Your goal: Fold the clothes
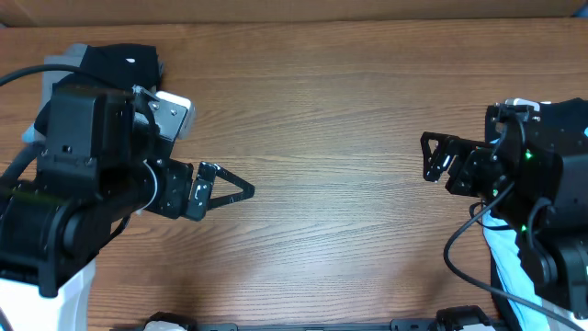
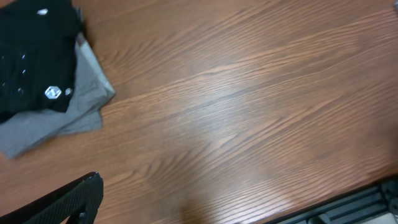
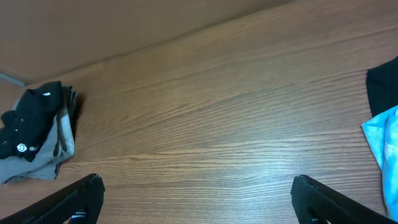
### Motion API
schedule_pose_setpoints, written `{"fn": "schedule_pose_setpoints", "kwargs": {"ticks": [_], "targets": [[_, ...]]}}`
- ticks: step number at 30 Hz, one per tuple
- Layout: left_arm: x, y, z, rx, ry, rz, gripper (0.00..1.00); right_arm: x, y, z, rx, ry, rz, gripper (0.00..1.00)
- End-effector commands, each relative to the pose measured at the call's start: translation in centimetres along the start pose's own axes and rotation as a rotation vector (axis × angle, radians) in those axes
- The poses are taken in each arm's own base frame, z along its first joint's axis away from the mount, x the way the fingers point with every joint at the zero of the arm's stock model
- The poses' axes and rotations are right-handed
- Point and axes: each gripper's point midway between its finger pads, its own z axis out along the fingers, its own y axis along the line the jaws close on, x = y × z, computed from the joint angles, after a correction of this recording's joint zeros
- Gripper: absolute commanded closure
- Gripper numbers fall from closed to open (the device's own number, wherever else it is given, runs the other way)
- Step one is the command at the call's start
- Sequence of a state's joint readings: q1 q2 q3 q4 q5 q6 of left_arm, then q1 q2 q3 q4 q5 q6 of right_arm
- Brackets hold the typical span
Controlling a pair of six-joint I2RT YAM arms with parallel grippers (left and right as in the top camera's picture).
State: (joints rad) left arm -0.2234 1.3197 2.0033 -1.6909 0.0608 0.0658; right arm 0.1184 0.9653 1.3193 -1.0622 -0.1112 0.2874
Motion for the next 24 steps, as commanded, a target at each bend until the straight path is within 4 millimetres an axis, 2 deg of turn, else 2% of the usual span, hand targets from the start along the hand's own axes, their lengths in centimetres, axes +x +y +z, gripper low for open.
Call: {"fn": "schedule_pose_setpoints", "kwargs": {"ticks": [1, 16, 19, 22, 24], "targets": [[0.0, 0.4, 0.9, -0.029, 0.03, -0.015, 0.0, -0.6, -0.1, 0.3, 0.014, -0.005, -0.002, 0.0], [-0.4, 0.6, 2.4, -0.026, 0.08, -0.017, 0.0, 1.0, -1.1, 5.6, 0.064, 0.157, 0.014, 0.0], [-0.4, 0.6, 2.5, -0.026, 0.081, -0.016, 0.0, 1.0, -0.9, 5.2, 0.056, 0.146, 0.009, 0.0], [-0.4, 0.6, 2.5, -0.027, 0.082, -0.017, 0.0, 0.6, -0.1, 3.3, 0.025, 0.093, -0.007, 0.0], [-0.4, 0.6, 2.6, -0.026, 0.084, -0.017, 0.0, 0.1, -0.3, 1.5, 0.041, 0.036, -0.022, 0.0]]}}
